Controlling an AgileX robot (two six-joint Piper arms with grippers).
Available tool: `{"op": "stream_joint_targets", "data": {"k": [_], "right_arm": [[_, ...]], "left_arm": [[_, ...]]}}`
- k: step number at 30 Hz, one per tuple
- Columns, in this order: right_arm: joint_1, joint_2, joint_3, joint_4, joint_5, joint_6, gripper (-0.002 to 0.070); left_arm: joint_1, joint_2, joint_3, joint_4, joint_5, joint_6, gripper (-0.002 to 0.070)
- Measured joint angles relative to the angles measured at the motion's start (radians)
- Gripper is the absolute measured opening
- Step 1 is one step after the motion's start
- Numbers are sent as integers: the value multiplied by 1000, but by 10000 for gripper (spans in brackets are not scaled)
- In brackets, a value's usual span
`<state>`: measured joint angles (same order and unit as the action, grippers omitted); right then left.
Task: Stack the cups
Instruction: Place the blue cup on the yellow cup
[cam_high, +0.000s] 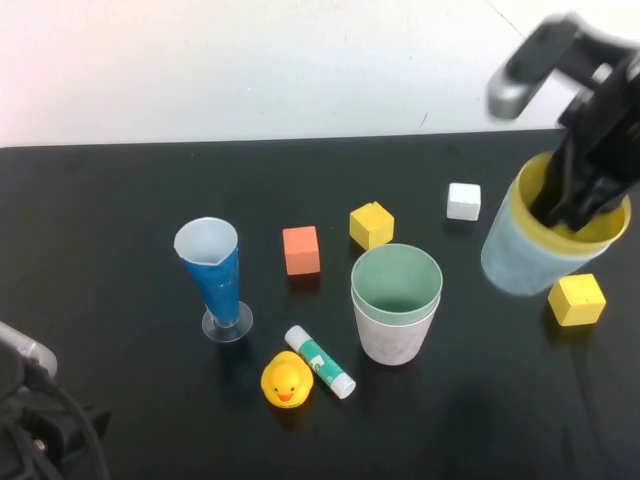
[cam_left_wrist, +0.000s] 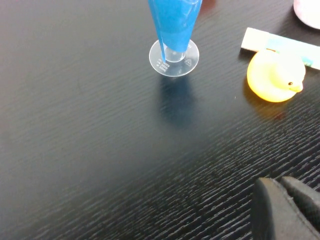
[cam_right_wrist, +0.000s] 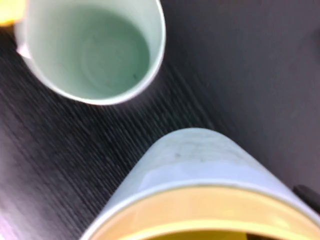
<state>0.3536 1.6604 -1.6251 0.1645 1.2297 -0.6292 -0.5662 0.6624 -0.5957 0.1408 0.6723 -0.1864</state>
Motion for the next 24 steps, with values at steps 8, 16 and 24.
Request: {"op": "stream_joint_targets", "data": {"k": [8,16,24], "right_arm": [[73,-56,-22,118,12,-99,74],[150,66,-88,116,-43,-112,74],[152,206,-198,116,-37,-98,151]], "left_arm": [[0,0,0,-25,0,-8,0],[0,0,0,-25,0,-15,0],[0,0,0,-25,47,-27,0]]}}
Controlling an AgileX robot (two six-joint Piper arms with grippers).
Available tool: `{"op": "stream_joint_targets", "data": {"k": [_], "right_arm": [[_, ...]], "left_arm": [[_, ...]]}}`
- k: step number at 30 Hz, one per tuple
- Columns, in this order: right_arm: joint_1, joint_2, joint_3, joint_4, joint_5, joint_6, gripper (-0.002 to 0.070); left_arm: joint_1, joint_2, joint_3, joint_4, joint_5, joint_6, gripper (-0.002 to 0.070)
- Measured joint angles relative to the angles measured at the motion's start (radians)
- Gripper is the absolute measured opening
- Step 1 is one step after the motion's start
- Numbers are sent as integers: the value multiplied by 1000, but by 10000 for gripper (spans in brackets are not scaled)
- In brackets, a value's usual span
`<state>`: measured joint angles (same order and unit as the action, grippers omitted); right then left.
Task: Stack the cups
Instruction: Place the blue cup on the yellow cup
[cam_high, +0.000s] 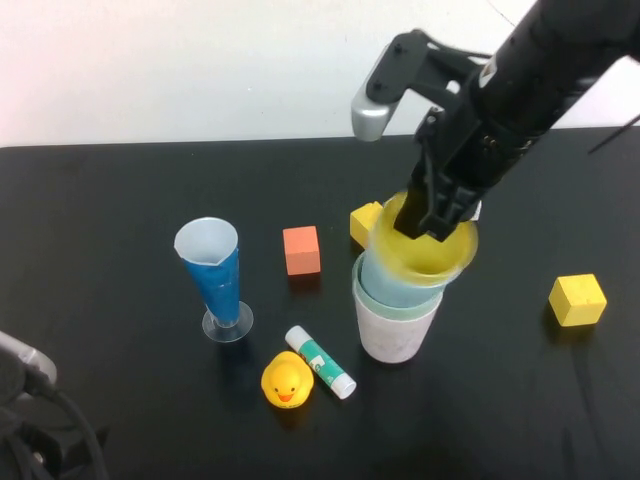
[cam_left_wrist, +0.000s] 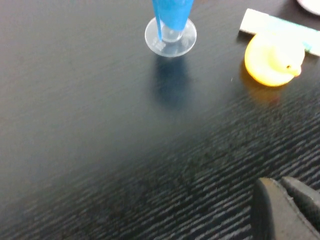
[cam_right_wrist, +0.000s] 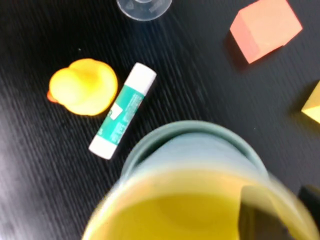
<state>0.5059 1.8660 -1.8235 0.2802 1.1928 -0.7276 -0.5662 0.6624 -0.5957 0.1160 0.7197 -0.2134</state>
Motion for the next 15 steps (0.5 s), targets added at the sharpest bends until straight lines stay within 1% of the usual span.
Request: {"op": "stream_joint_targets", "data": {"k": [3,5,11,15], "right_arm": [[0,22,-6,0,0,2,217],[0,25,-7,0,0,2,233],[0,7,-26,-7,31,68,234],[0,-82,41,-5,1,75,216]], "left_arm": [[0,0,0,6,29,0,0],[0,0,0,8,42,0,0],[0,-27,6,8,46,-3,0],[0,-118,55,8,3,-11,0]]}}
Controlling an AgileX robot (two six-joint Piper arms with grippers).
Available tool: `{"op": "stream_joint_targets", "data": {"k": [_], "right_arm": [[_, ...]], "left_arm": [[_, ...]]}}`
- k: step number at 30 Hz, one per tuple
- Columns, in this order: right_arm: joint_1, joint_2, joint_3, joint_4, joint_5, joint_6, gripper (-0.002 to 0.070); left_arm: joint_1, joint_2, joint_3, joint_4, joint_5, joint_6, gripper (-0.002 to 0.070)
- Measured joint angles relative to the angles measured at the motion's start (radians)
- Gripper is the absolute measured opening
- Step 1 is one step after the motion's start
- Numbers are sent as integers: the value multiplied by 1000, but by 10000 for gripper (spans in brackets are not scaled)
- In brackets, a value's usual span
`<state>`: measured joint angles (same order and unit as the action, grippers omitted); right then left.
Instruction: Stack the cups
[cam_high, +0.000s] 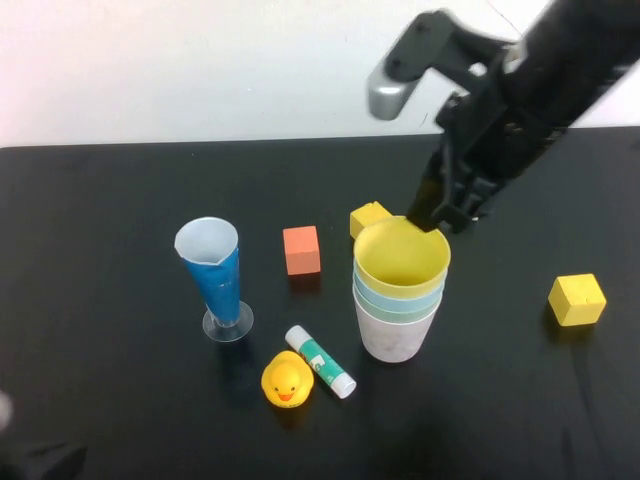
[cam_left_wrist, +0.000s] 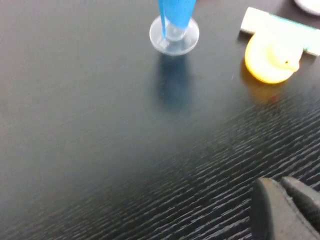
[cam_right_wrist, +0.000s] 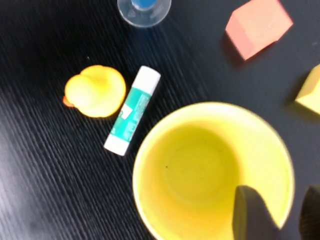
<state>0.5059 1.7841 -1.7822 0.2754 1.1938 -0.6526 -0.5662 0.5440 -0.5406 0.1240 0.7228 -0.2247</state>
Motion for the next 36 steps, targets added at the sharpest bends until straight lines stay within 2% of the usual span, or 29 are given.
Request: {"op": "stream_joint_targets", "data": {"k": [6,11,20,28,36], "right_arm": [[0,-260,300,23,-257,-40,149],[0,-549,610,107,-502,-172,92],[0,-995,1039,206,-786,-281,65],[0,-1222,1181,211,-833,-287,65],[0,-1241,1203,215,-831,-287,64]], "left_arm": [[0,-225,141,0,-82,-27,0],[0,-380,206,61,-167,-29,0],[0,-438,222,105,-162,-29,0],[0,-438,222,105,-138,-31,-1],[0,-438,222,105,-133,-31,-1]]}}
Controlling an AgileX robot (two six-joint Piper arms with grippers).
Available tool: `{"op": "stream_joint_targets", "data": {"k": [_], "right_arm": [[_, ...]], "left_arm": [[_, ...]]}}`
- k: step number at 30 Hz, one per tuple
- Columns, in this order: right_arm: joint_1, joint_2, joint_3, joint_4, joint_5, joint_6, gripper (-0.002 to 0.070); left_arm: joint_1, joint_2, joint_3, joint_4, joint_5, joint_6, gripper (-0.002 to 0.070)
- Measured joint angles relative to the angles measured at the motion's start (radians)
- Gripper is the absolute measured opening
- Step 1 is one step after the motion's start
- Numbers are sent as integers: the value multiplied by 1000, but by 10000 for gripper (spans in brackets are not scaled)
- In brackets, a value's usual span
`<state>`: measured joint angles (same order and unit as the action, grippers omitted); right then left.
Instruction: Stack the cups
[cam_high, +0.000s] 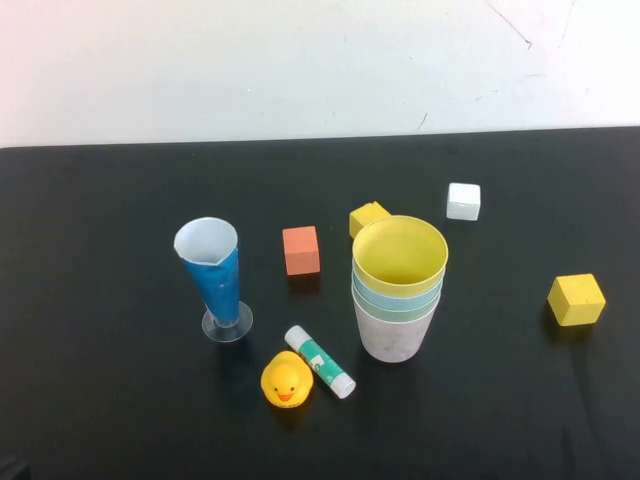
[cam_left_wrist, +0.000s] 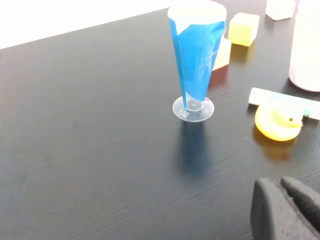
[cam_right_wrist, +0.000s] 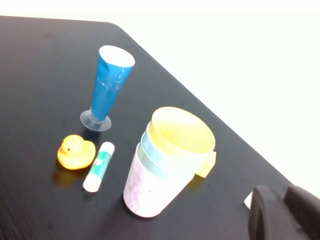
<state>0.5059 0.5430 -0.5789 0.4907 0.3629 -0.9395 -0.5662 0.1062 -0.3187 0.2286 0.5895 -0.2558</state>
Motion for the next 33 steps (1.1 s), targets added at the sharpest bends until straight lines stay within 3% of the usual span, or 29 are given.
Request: {"op": "stream_joint_targets", "data": {"k": [8,12,19,29,33], "right_arm": [[0,0,0,-48,6,14,64],[0,-25,14,-177,15,156,64],[-18,-88,152,-210,-49,312,64],[-299,-374,455,-247,-220,453,64],[-405,-499,579,-360,-284,617,64]], "left_arm": [[0,-1,0,0,0,0,-1],[0,-1,0,0,2,0,-1],[0,-1,0,0,2,-2,-1],[0,-1,0,0,2,-2,-1],[0,-1,0,0,2,-2,-1]]}}
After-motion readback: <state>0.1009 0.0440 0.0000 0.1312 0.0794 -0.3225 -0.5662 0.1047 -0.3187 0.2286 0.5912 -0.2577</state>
